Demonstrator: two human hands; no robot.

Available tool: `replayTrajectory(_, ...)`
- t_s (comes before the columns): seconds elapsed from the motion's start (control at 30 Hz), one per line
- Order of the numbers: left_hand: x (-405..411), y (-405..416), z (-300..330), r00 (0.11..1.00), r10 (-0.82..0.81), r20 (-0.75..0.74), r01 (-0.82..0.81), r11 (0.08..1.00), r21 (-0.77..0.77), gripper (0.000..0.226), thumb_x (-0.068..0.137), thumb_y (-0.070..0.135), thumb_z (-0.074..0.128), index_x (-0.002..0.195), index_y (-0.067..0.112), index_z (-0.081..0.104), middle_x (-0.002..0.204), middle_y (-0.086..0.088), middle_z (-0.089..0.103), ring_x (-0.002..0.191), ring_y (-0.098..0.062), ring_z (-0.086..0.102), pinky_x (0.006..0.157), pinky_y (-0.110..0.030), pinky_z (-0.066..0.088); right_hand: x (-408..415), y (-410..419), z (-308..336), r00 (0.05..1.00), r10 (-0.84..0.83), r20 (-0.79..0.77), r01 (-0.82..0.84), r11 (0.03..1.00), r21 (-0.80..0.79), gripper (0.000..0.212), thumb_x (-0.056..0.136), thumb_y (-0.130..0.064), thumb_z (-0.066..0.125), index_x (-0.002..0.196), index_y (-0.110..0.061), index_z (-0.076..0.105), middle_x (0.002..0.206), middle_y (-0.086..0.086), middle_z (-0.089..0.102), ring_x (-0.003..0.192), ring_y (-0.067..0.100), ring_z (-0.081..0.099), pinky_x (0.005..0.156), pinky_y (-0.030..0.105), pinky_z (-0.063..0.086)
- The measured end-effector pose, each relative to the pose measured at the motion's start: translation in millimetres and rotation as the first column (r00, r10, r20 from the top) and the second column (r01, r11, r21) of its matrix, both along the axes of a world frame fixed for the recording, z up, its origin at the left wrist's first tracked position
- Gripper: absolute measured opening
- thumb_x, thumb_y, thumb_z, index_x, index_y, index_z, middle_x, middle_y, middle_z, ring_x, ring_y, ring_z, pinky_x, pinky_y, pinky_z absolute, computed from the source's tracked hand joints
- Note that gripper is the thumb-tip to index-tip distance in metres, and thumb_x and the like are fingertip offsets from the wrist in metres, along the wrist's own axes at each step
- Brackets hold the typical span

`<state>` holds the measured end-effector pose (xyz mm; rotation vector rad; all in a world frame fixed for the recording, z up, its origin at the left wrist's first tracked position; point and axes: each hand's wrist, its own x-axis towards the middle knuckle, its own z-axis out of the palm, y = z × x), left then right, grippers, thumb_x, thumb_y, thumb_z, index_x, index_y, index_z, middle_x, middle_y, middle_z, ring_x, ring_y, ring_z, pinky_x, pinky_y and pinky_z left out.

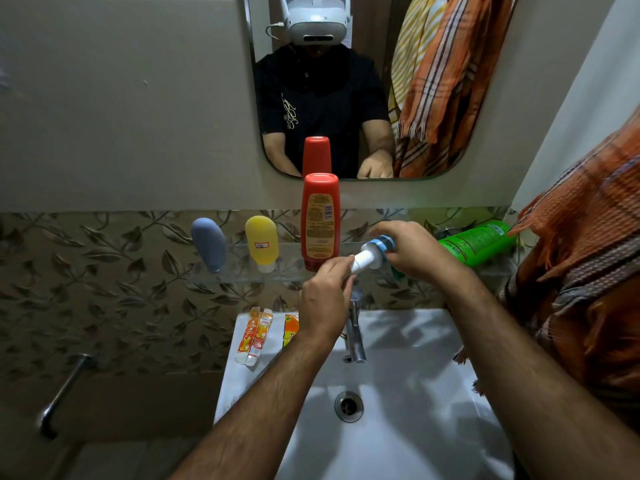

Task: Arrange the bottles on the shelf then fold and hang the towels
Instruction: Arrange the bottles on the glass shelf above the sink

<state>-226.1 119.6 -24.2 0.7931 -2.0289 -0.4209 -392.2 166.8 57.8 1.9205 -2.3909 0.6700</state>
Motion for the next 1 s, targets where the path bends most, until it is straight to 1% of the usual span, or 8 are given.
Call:
replayTrajectory(0.13,-2.5,0.9,12.5,0.998,0.005,-0.07,-0.007,1.0,-0.028,0.038,0.086,0.013,0.072,0.123,0.016,0.065,0.117,0.002,0.069,0.099,-0.014,0.065,0.084,-0.026,0.055,-1.8,-0.3,-1.3,0.999,0.047,-0.009,-0.047,0.999,-0.007,0.045,0.072,-0.003,0.069,0.113,-0.02,0.067,0.112,0.0,0.07,0.106,0.023,0.062,0.085,0.035,0.049)
replayTrajectory(0.33,-8.6,4.1,36.7,0.986,-0.012,-0.166,0.001,0.998,-0.064,0.038,0.087,0.018,0.072,0.124,0.017,0.064,0.112,0.002,0.07,0.096,-0.009,0.064,0.08,-0.013,0.047,-7.2,0.4,3.2,0.997,0.08,-0.012,-0.081,0.993,-0.089,0.054,0.072,-0.002,0.074,0.122,-0.017,0.063,0.117,0.004,0.068,0.107,0.023,0.061,0.089,0.036,0.05)
replayTrajectory(0.47,-14.0,6.4,50.8,0.953,-0.077,-0.292,0.072,0.997,-0.028,0.045,0.089,0.017,0.069,0.133,0.015,0.057,0.126,-0.003,0.064,0.104,-0.016,0.065,0.084,-0.033,0.058,-14.5,4.0,11.8,0.989,0.117,0.086,-0.104,0.985,-0.136,0.054,0.075,-0.008,0.079,0.126,-0.015,0.063,0.122,0.001,0.067,0.11,0.017,0.06,0.093,0.03,0.046)
replayTrajectory(0.57,-14.7,9.6,52.4,0.932,-0.075,-0.355,0.09,0.996,0.026,0.051,0.092,0.02,0.064,0.141,0.019,0.048,0.134,-0.001,0.058,0.101,-0.022,0.066,0.084,-0.031,0.057,-21.0,7.4,19.8,0.96,0.129,0.247,-0.088,0.981,-0.171,0.055,0.075,-0.005,0.079,0.126,-0.017,0.062,0.12,-0.003,0.067,0.112,0.012,0.06,0.094,0.024,0.046)
replayTrajectory(0.63,-14.2,12.7,46.7,0.938,-0.063,-0.342,0.1,0.991,0.09,0.046,0.093,0.02,0.062,0.138,0.021,0.051,0.127,0.003,0.062,0.097,-0.018,0.065,0.082,-0.03,0.057,-25.4,8.9,25.2,0.914,0.133,0.383,-0.064,0.98,-0.187,0.055,0.075,-0.003,0.08,0.124,-0.02,0.062,0.117,-0.005,0.068,0.109,0.01,0.062,0.091,0.021,0.046)
replayTrajectory(0.77,-18.0,12.2,36.2,0.964,-0.078,-0.255,0.147,0.953,0.265,0.04,0.093,0.02,0.063,0.132,0.019,0.058,0.122,0.006,0.065,0.095,-0.009,0.065,0.085,-0.036,0.058,-33.8,8.5,29.7,0.827,0.144,0.544,-0.022,0.974,-0.225,0.045,0.076,-0.004,0.079,0.116,-0.02,0.064,0.11,0.0,0.07,0.104,0.016,0.066,0.089,0.031,0.052)
replayTrajectory(0.93,-26.4,6.2,35.2,0.989,-0.107,-0.101,0.136,0.929,0.345,0.05,0.092,0.021,0.065,0.14,0.018,0.051,0.138,0.001,0.057,0.124,-0.012,0.053,0.106,-0.036,0.045,-34.5,6.0,25.3,0.728,0.169,0.665,-0.004,0.97,-0.242,0.038,0.082,-0.008,0.076,0.112,-0.024,0.062,0.109,0.0,0.07,0.102,0.016,0.066,0.083,0.035,0.057)
replayTrajectory(1.0,-29.1,5.9,35.1,0.99,-0.11,-0.085,0.133,0.923,0.36,0.054,0.092,0.02,0.066,0.142,0.019,0.048,0.141,0.0,0.055,0.128,-0.013,0.051,0.108,-0.037,0.043,-33.3,5.0,23.8,0.707,0.179,0.684,-0.003,0.968,-0.25,0.036,0.081,-0.01,0.077,0.108,-0.028,0.062,0.106,-0.002,0.071,0.099,0.014,0.066,0.081,0.034,0.057)
